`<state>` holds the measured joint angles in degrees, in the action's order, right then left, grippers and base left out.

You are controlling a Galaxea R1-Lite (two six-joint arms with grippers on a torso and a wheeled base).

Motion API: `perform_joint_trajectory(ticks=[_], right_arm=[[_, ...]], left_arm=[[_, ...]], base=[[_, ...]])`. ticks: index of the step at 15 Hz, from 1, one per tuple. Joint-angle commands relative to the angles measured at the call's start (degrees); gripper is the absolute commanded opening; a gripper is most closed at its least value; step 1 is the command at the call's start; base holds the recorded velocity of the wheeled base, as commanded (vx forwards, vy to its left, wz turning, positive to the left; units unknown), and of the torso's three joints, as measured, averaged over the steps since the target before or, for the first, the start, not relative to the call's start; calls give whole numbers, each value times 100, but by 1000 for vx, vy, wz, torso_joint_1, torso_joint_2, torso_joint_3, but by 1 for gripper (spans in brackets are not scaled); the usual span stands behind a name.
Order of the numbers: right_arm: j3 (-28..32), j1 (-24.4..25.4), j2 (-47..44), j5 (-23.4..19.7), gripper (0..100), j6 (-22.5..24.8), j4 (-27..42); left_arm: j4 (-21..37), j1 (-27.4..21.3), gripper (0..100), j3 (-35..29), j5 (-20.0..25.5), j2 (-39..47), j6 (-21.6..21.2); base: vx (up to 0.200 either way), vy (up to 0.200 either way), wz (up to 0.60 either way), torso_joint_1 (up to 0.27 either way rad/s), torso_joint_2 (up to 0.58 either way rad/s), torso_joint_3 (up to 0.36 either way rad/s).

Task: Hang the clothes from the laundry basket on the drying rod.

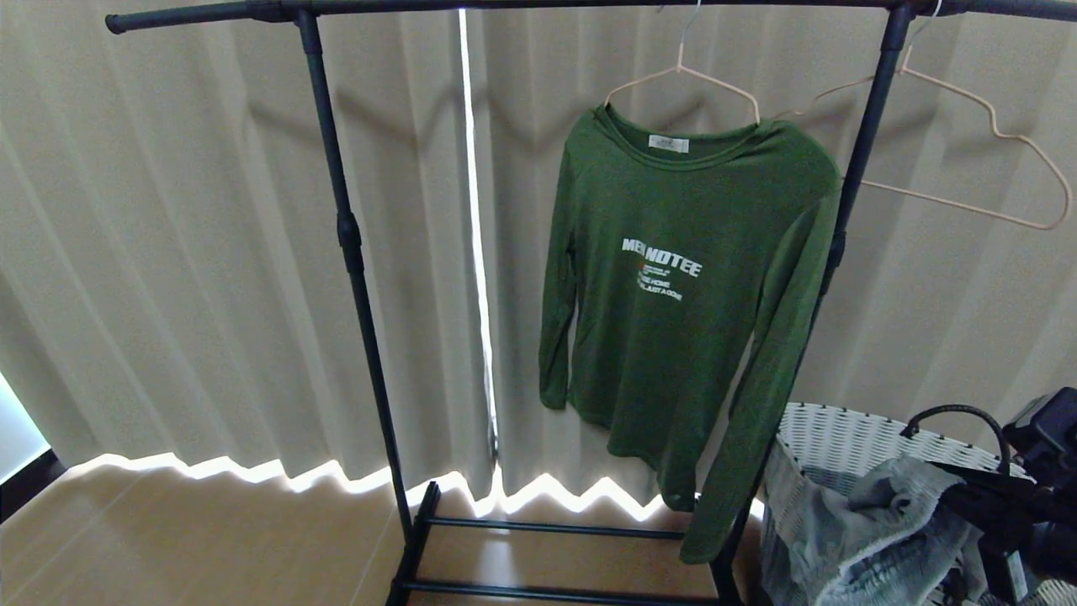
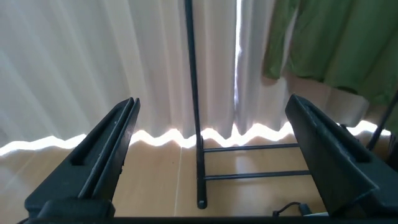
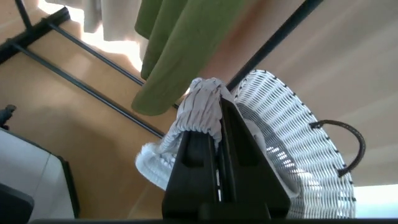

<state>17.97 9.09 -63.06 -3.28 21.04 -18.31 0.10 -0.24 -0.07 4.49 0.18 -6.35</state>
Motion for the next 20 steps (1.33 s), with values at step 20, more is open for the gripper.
perform_joint_trajectory(ticks=[20], right_arm=[[1815, 2237, -927, 3, 0, -1647, -498]], left_arm=[[-1100, -1470, 100, -2559, 1151, 4710, -428]], base=[[0, 0, 0, 0, 0, 0]])
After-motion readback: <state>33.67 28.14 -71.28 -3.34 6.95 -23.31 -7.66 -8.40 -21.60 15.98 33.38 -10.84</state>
